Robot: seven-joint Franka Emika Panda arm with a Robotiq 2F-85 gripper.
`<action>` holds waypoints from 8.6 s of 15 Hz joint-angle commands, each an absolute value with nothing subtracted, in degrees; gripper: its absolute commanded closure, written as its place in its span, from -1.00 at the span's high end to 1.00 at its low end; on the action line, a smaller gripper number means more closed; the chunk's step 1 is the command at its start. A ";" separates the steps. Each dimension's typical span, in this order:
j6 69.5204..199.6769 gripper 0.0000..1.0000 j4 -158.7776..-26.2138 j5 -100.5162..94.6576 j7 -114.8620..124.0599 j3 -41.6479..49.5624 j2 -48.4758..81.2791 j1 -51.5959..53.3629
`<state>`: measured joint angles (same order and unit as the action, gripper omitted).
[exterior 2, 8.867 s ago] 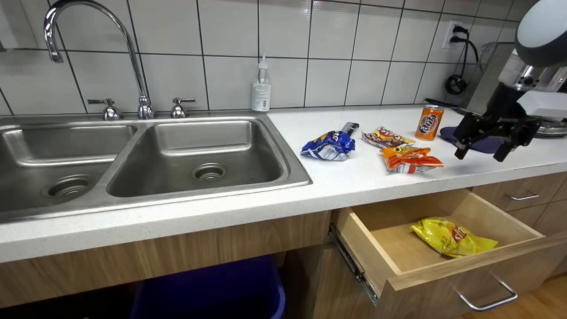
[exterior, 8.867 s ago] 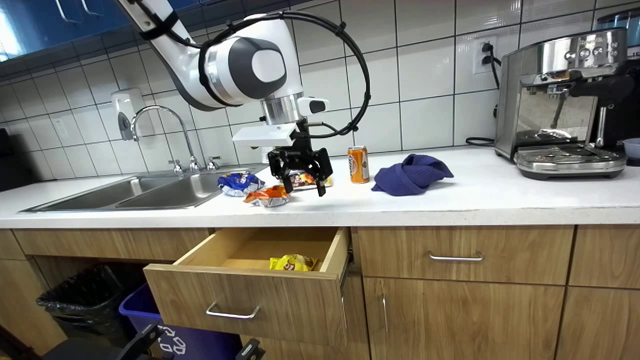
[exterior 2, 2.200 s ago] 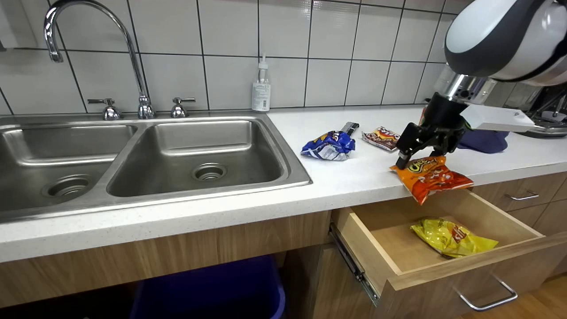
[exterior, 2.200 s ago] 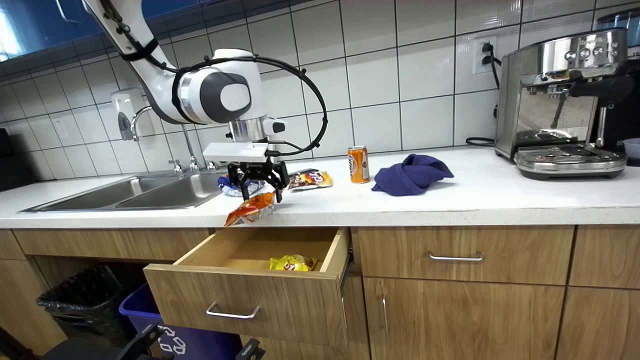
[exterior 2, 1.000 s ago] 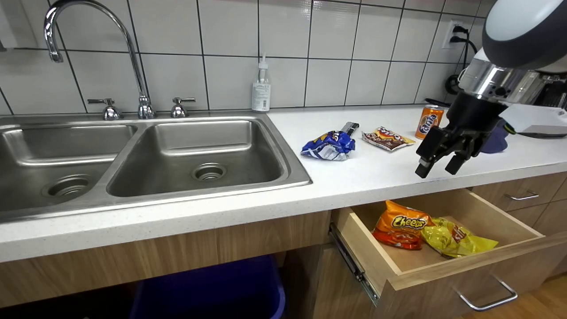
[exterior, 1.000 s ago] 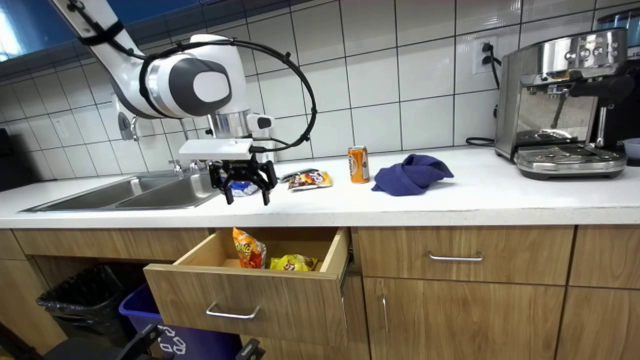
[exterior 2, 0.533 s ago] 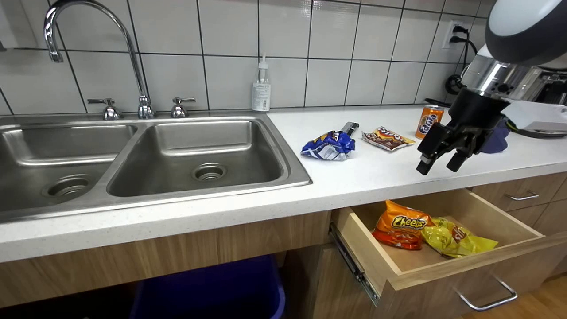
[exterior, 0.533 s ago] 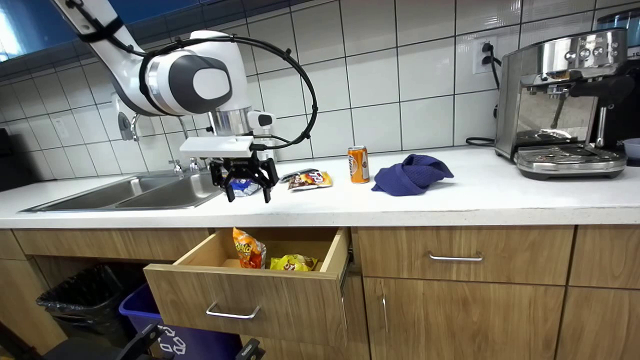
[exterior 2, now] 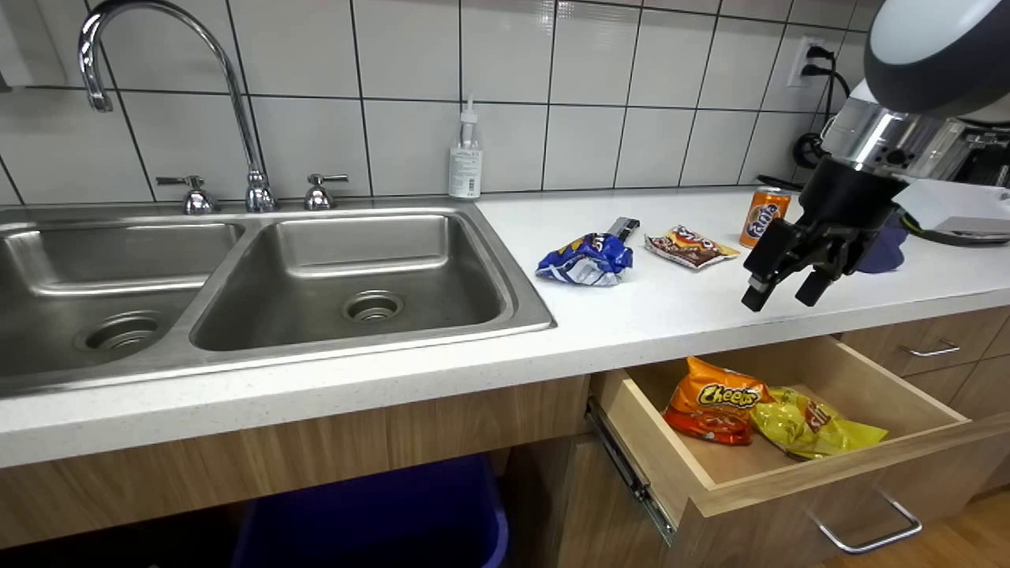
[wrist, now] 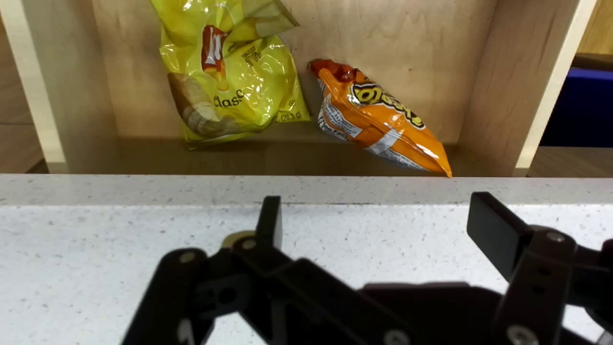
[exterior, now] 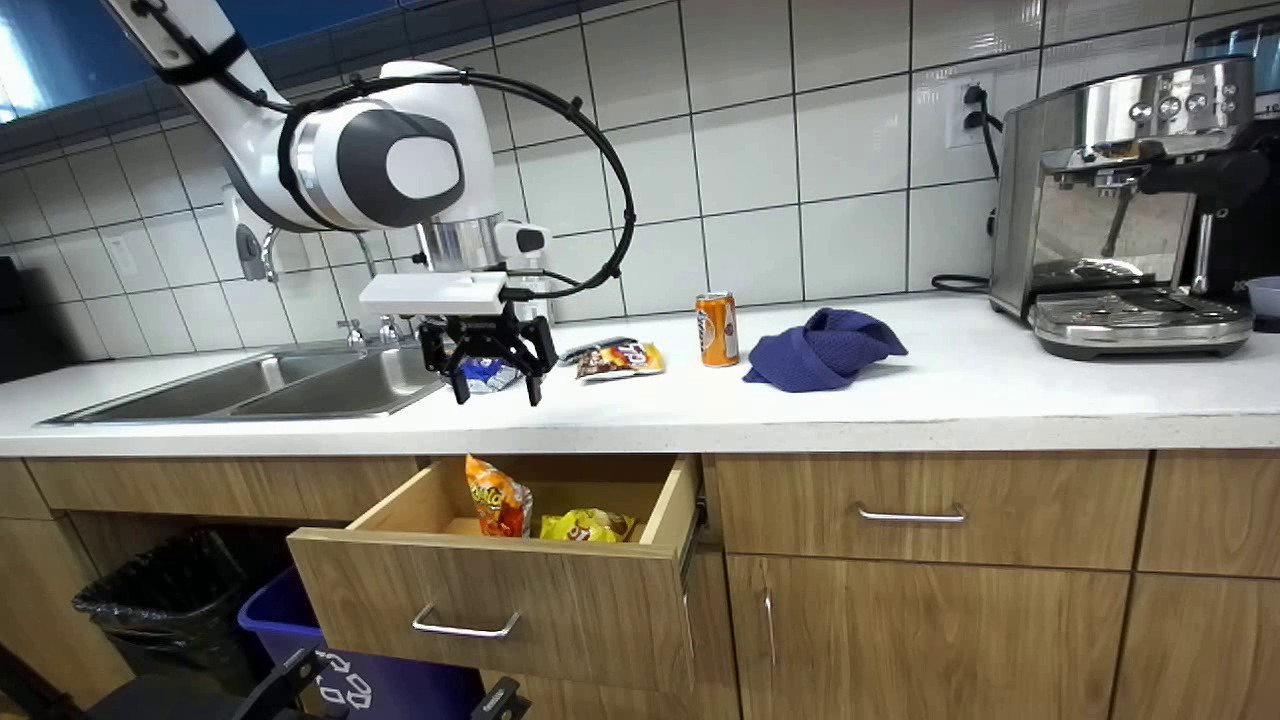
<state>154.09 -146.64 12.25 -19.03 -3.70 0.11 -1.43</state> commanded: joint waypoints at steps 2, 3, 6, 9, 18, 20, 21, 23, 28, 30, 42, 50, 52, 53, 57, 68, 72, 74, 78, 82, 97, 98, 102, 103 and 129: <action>154.51 1.00 -146.48 11.85 -18.68 -2.81 -0.53 -0.42; 154.94 1.00 -146.37 11.49 -18.59 -2.79 -0.77 -0.42; 155.30 1.00 -145.68 11.14 -17.57 -2.66 -1.50 -0.48; 154.95 1.00 -144.72 10.69 -16.68 -2.33 -1.86 -0.57; 157.42 1.00 -140.43 10.97 -18.61 -1.02 -0.59 -0.76; 158.77 1.00 -139.26 11.08 -19.03 -0.81 0.19 -0.81; 159.31 1.00 -138.61 11.04 -19.19 -0.73 0.59 -0.85; 160.41 1.00 -137.12 11.10 -19.46 -0.69 1.70 -0.95; 162.51 1.00 -133.19 10.45 -20.03 -1.00 5.46 -1.48; 163.33 1.00 -131.52 10.44 -20.55 -1.07 7.12 -1.66; 167.20 1.00 -119.66 8.24 -20.88 0.57 18.55 -1.96; 168.39 1.00 -111.71 10.32 -22.83 -2.39 26.54 -4.56; 168.09 1.00 -109.99 10.30 -23.27 -3.19 28.01 -5.21; 168.01 1.00 -109.10 10.01 -23.18 -3.38 28.74 -5.41; 167.76 1.00 -106.20 6.19 -20.70 -6.53 31.54 -8.73; 165.05 1.00 -102.97 3.20 -19.18 -6.20 35.64 -9.12; 164.06 1.00 -103.00 3.03 -19.29 -6.28 36.05 -9.16; 163.54 1.00 -103.16 3.07 -19.42 -6.36 36.04 -9.23; 162.82 1.00 -103.86 3.35 -19.85 -6.78 35.66 -9.51; 161.80 1.00 -104.64 3.59 -20.03 -6.91 35.23 -9.59; 159.78 1.00 -112.78 1.31 -20.57 -5.77 28.80 -8.61; 159.84 1.00 -113.64 1.21 -20.69 -5.82 28.22 -8.70; 160.02 1.00 -116.70 1.21 -20.73 -5.81 26.18 -8.73; 160.09 1.00 -117.43 1.24 -20.75 -5.80 25.69 -8.74; 161.19 1.00 -136.22 4.69 -22.91 -6.60 12.43 -9.04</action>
